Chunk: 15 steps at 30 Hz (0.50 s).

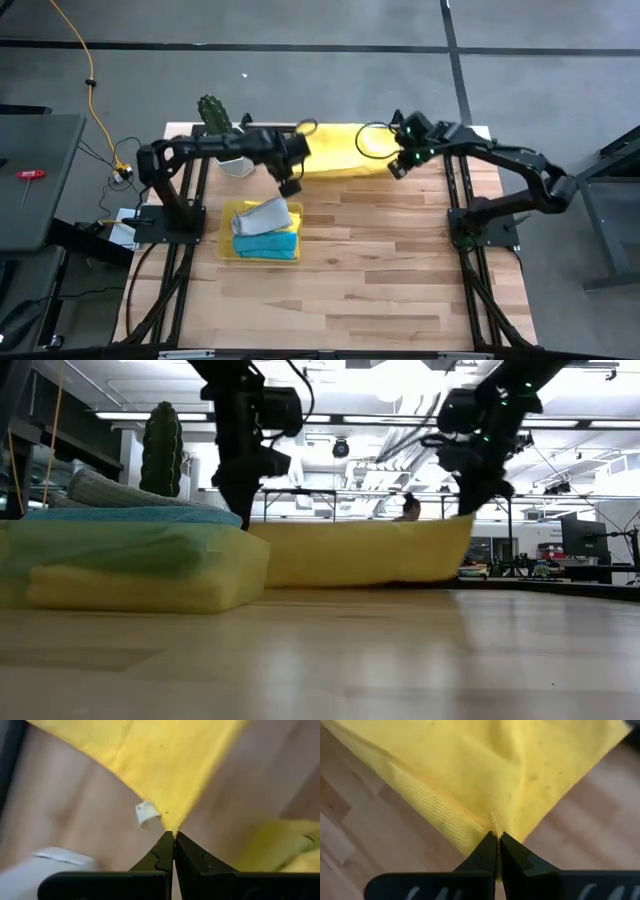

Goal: Fold microfiber towels
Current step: Fold the yellow microfiber towel

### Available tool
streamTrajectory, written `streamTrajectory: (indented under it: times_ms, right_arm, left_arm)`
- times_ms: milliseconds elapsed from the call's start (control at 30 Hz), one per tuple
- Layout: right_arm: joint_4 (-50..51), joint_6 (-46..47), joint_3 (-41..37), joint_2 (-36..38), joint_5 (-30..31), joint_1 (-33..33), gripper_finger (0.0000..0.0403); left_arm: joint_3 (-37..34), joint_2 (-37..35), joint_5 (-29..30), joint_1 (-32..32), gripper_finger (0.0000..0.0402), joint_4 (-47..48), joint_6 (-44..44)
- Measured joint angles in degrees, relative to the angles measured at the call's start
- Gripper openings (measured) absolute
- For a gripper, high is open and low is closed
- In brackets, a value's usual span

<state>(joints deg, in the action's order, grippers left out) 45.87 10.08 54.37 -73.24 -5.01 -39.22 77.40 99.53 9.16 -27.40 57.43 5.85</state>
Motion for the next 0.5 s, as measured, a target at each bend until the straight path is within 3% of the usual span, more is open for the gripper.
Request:
streamTrajectory:
  times_ms: [267, 500]
  right_arm:
    - [-3.9, 15.5, -12.9, 4.4, -3.0, 7.7, 0.0000]
    - [-4.1, 22.5, -14.1, 6.9, -3.0, 10.4, 0.0000]
  left_arm:
    - [-6.4, 0.0, -1.1, 10.0, 0.0000, -4.9, 8.8]
    - [-3.9, 0.0, -3.2, 10.0, 0.0000, -4.6, 11.1]
